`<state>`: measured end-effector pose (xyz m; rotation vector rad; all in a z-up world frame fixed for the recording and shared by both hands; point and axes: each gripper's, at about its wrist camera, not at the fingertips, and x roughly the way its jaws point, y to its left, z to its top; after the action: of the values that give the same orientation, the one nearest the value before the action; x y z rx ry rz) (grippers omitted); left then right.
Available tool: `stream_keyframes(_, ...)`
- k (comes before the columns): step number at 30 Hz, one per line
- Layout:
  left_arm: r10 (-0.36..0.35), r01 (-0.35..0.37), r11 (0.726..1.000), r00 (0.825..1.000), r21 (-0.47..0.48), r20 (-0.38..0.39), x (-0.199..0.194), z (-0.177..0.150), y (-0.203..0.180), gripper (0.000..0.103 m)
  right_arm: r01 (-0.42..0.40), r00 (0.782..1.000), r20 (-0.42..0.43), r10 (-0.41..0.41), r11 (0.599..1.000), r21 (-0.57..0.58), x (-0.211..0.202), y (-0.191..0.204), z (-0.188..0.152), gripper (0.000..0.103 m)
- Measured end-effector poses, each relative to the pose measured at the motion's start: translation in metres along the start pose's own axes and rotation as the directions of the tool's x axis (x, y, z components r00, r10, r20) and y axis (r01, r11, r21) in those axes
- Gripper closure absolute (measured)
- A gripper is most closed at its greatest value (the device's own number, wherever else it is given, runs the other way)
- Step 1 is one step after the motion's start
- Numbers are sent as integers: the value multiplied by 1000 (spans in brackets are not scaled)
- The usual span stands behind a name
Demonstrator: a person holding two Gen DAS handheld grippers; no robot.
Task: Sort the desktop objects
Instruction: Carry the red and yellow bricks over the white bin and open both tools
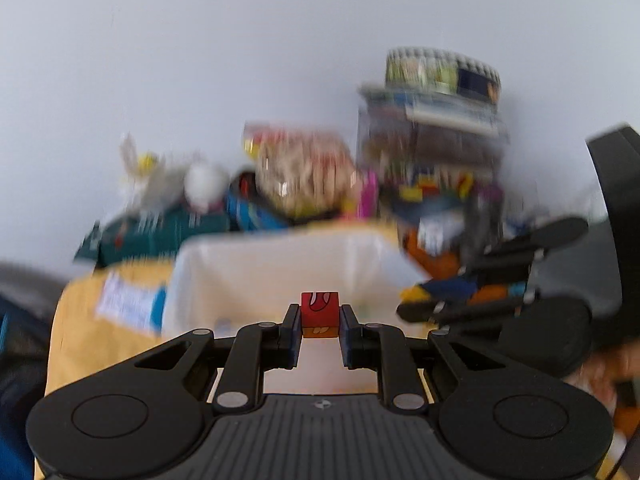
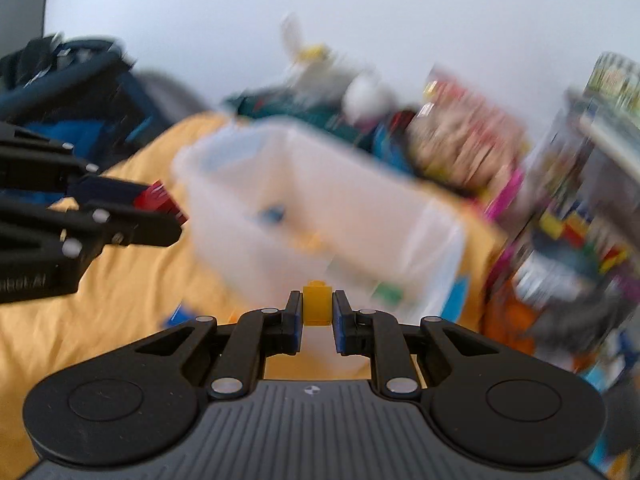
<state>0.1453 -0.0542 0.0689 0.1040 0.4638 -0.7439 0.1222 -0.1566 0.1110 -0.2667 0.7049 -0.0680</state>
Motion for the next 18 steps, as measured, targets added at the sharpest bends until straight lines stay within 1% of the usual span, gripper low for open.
stream_keyframes(2, 27, -27, 1000, 1000, 10, 17, 17, 18, 3, 81, 24, 999, 22, -24, 1000, 13, 2, -6, 20, 86)
stream_keyframes(4, 44, -44, 999, 999, 7, -1, 40, 27, 9, 81, 41, 999, 22, -42, 998, 41, 15, -17, 35, 86)
stream_keyframes(6, 55, -55, 998, 998, 17, -32, 62, 27, 12, 81, 67, 998, -18, -66, 996, 54, 36, -24, 41, 86)
stream_keyframes(8, 75, -73, 997, 995, 36, -65, 75, 22, 14, 81, 75, 995, -65, -71, 995, 62, 55, -28, 38, 85)
stream_keyframes(9, 76, -73, 997, 994, 36, -81, 79, 19, 17, 79, 77, 994, -84, -72, 995, 58, 62, -29, 35, 85)
stream_keyframes(10, 75, -73, 997, 993, 34, -91, 81, 17, 17, 74, 76, 993, -99, -70, 996, 55, 68, -29, 32, 78)
stream_keyframes(11, 68, -66, 997, 994, 31, -89, 77, 14, 18, 69, 76, 992, -105, -69, 995, 58, 70, -30, 30, 72)
stream_keyframes(14, 68, -67, 997, 996, 33, -58, 61, 11, 21, 62, 69, 994, -90, -63, 995, 71, 65, -33, 27, 72)
stream_keyframes(16, 71, -71, 997, 997, 23, -32, 46, 6, 23, 60, 64, 996, -58, -60, 995, 71, 54, -33, 27, 72)
stream_keyframes(17, 74, -73, 997, 997, 14, -19, 35, 2, 24, 53, 59, 998, -35, -56, 996, 72, 46, -32, 25, 71)
stream_keyframes(18, 79, -79, 997, 997, 6, -10, 27, -5, 25, 49, 48, 999, -5, -48, 996, 74, 37, -30, 24, 71)
